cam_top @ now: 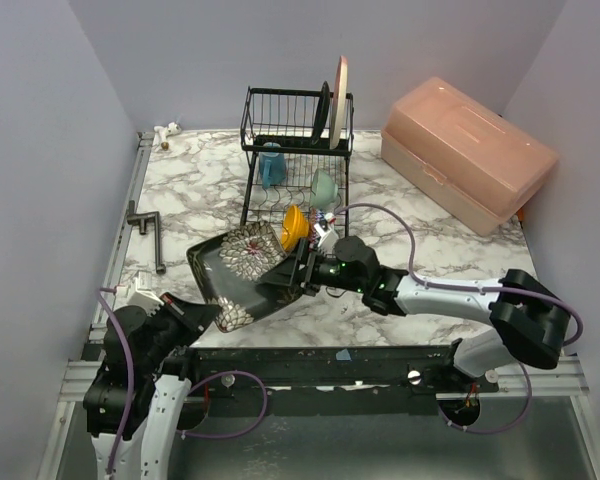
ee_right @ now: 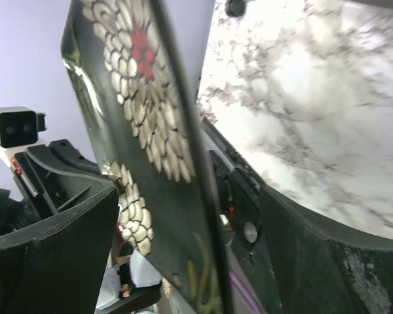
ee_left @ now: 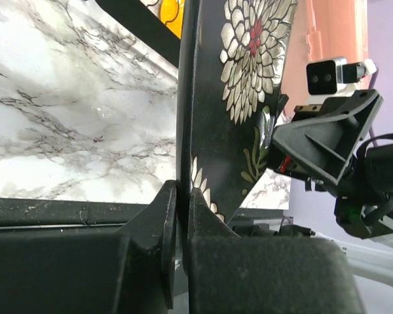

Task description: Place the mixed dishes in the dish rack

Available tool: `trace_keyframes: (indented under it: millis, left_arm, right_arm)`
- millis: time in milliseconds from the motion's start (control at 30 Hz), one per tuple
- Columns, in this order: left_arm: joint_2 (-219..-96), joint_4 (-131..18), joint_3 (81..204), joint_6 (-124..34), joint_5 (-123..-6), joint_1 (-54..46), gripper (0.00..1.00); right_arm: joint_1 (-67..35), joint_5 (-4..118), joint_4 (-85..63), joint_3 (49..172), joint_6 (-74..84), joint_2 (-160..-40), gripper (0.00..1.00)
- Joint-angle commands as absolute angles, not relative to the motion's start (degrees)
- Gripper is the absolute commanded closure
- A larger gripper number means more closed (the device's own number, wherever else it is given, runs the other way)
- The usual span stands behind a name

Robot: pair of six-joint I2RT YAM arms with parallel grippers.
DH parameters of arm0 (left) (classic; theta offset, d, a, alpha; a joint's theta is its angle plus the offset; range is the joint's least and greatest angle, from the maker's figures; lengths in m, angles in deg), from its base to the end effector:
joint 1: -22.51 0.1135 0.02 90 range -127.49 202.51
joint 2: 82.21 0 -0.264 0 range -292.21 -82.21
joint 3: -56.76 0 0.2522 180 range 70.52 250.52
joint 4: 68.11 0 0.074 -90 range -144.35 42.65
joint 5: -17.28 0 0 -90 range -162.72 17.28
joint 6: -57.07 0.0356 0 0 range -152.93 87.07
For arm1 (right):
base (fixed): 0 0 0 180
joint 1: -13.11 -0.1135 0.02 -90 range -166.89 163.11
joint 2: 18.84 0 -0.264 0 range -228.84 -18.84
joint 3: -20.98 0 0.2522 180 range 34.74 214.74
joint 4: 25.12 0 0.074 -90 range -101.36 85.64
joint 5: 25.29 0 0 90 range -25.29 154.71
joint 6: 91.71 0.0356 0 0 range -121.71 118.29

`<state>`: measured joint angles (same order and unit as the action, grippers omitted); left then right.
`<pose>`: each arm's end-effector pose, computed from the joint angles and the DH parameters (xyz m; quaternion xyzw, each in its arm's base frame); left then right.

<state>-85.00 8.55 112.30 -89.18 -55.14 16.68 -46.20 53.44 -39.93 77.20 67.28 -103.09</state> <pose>0.0065 -0.0115 0.2834 -0.2775 0.7850 -0.3876 0.3957 0.1585 0.2806 0.2327 0.0051 0.7824 0.5897 0.2002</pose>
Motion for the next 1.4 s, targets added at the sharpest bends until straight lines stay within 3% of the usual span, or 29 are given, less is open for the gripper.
trace_keyframes:
  millis: [0,200,467,633,767,800,967,1067,1233,1367]
  left_arm:
    - [-86.87,-5.08,113.92,-89.99,-49.14,16.53,1.0]
    - [-90.51,-12.85,110.61,-89.78,-43.43,16.52,1.0]
    - [-96.69,-20.22,109.55,-86.96,-41.84,16.52,1.0]
    - [-101.16,-24.06,109.5,-86.15,-42.1,16.53,1.0]
    - [-105.06,-27.44,109.54,-86.1,-41.45,16.53,1.0]
    - [-105.88,-28.14,109.7,-86.0,-41.44,16.51,1.0]
    - [-109.58,-28.77,111.17,-84.14,-41.97,16.48,1.0]
    - [-111.23,-28.62,111.5,-83.43,-42.14,16.52,0.85]
    - [-112.46,-31.97,109.43,-84.62,-39.23,16.53,0.43]
    - [-112.26,-35.79,106.89,-86.85,-36.82,16.53,0.32]
  right_arm:
    - [-42.38,47.05,-36.17,76.07,59.04,-99.33,0.1]
    - [-38.42,39.68,-35.18,79.0,55.11,-98.1,0.14]
    - [-37.0,34.57,-37.73,83.36,55.64,-100.41,0.41]
    - [-36.99,34.54,-36.67,84.63,53.93,-99.49,0.63]
    - [-36.81,35.37,-34.62,85.3,51.9,-98.1,0.97]
    - [-36.81,35.93,-34.11,85.51,51.69,-97.66,1.0]
    - [-36.72,39.71,-31.14,86.24,49.66,-95.22,1.0]
    - [-36.73,42.88,-29.72,86.29,48.9,-93.79,1.0]
    - [-36.79,42.77,-29.87,87.21,48.93,-93.78,1.0]
    - [-36.71,43.05,-32.28,86.54,50.26,-93.69,1.0]
